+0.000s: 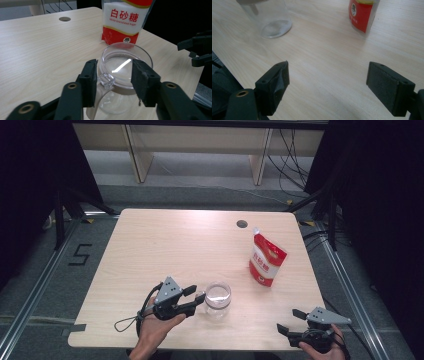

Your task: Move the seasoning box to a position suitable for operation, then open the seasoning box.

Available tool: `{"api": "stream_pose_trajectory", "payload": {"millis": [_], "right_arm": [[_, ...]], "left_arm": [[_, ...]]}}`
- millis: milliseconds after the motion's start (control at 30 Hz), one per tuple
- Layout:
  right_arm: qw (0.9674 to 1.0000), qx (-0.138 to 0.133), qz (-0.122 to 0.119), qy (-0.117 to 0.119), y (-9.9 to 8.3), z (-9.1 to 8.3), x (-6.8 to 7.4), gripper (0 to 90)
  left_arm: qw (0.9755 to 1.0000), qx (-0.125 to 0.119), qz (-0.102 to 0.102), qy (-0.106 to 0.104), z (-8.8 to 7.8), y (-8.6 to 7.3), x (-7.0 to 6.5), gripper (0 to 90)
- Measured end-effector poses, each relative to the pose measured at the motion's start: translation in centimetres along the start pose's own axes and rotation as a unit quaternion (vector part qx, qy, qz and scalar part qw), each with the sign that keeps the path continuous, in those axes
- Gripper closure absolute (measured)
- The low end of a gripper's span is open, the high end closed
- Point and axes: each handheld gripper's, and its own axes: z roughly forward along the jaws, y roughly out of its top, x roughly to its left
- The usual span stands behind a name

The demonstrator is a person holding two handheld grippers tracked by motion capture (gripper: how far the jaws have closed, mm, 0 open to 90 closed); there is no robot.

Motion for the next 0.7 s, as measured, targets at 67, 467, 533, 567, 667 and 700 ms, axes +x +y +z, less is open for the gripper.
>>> {"api": "stream_pose_trajectory", "payload": {"millis": [67,467,533,567,667,700], "right_arm": [[1.0000,0.000,0.001,0.003,-0.01,-0.06,-0.03,19.3],[0.9999,-0.002,-0.014,0.006,0.08,0.11,-0.25,19.3],[0.9999,-0.003,-0.012,0.002,0.06,0.02,-0.19,19.3],[0.9999,-0.003,-0.011,0.003,0.06,0.02,-0.19,19.3],[0.9999,-0.001,-0.012,0.000,0.09,0.09,-0.16,19.3],[1.0000,0.004,-0.003,0.002,0.12,0.05,0.02,19.3]], "left_arm": [[1.0000,0.000,0.004,-0.001,0.05,0.26,-0.12,67.5],[1.0000,-0.002,0.005,-0.005,0.54,0.97,0.04,86.0],[1.0000,-0.004,0.005,-0.007,0.64,1.02,0.09,87.8],[0.9999,-0.007,-0.002,-0.010,0.77,1.00,0.08,88.5],[1.0000,-0.002,0.007,-0.005,0.84,1.11,0.17,89.1],[0.9999,-0.006,0.005,-0.008,0.96,1.10,0.22,89.1]]}}
